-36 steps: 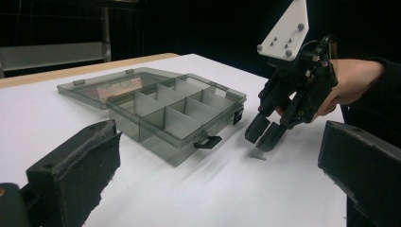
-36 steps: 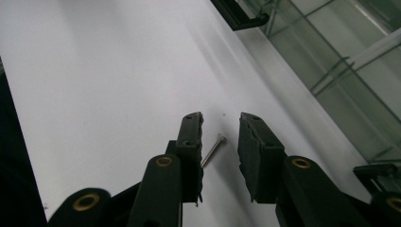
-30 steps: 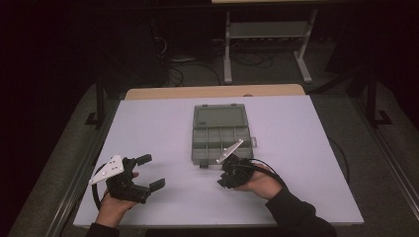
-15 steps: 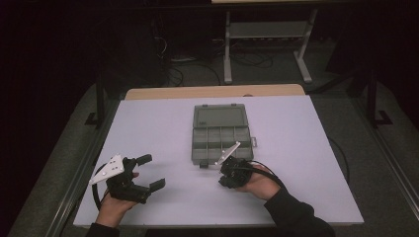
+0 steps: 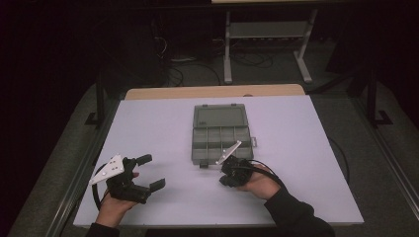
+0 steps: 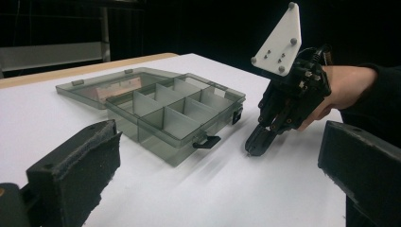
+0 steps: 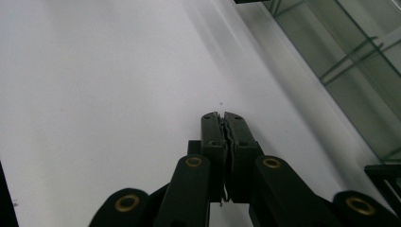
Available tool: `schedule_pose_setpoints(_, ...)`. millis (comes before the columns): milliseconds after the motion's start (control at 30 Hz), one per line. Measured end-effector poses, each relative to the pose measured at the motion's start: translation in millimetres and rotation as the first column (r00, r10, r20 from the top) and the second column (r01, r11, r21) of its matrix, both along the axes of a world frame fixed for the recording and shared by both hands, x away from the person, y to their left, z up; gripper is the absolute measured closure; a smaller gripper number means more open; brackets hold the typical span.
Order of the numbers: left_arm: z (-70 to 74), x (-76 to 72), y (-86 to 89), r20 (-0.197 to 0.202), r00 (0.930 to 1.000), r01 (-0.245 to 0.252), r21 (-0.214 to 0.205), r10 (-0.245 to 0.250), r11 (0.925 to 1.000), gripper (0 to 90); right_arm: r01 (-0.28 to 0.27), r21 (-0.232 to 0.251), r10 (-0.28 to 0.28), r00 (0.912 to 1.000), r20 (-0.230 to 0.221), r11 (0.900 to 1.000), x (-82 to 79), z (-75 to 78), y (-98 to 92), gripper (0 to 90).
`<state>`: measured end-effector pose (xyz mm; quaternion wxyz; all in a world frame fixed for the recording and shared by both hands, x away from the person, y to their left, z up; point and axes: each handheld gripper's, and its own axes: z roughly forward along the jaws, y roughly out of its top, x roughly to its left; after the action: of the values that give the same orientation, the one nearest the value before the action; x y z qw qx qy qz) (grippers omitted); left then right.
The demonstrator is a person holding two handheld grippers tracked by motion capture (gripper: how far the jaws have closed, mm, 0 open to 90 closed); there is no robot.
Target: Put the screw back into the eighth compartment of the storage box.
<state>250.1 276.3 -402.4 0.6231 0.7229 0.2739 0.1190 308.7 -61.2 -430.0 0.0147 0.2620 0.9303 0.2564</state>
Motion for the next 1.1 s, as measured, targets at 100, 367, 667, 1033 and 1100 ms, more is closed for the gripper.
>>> schedule_pose_setpoints(100, 0.0, 0.2, 0.2, 0.002, 1.0000, 0.001, 0.002, -0.001, 1.0000, 0.0, 0.004, 0.013, -0.004, 1.0000, 0.000, 0.9999, 1.3, 2.4, -2.9, 87.3)
schedule_pose_setpoints(367, 0.1, -0.3, 0.4, -0.002, 1.0000, -0.003, -0.003, 0.003, 1.0000, 0.0, 0.006, 0.050, -0.005, 0.9999, -0.014, 0.9988, 2.5, 11.2, -9.0, 87.3)
schedule_pose_setpoints(667, 0.2, -0.4, 0.6, -0.001, 1.0000, -0.004, -0.006, 0.004, 1.0000, 0.0, 0.009, 0.096, -0.009, 0.9999, 0.007, 0.9954, 1.9, 29.1, -18.2, 87.3)
schedule_pose_setpoints(1033, 0.0, 0.2, 0.3, 0.001, 1.0000, 0.000, 0.005, 0.000, 1.0000, 0.0, 0.068, 0.158, -0.073, 0.9970, 0.024, 0.9852, 7.2, 48.7, -32.8, 87.3)
schedule_pose_setpoints(1100, -0.1, 0.3, 0.0, 0.000, 1.0000, -0.001, 0.004, 0.001, 1.0000, 0.0, 0.072, 0.157, -0.078, 0.9965, 0.030, 0.9850, 8.3, 50.0, -34.3, 87.3)
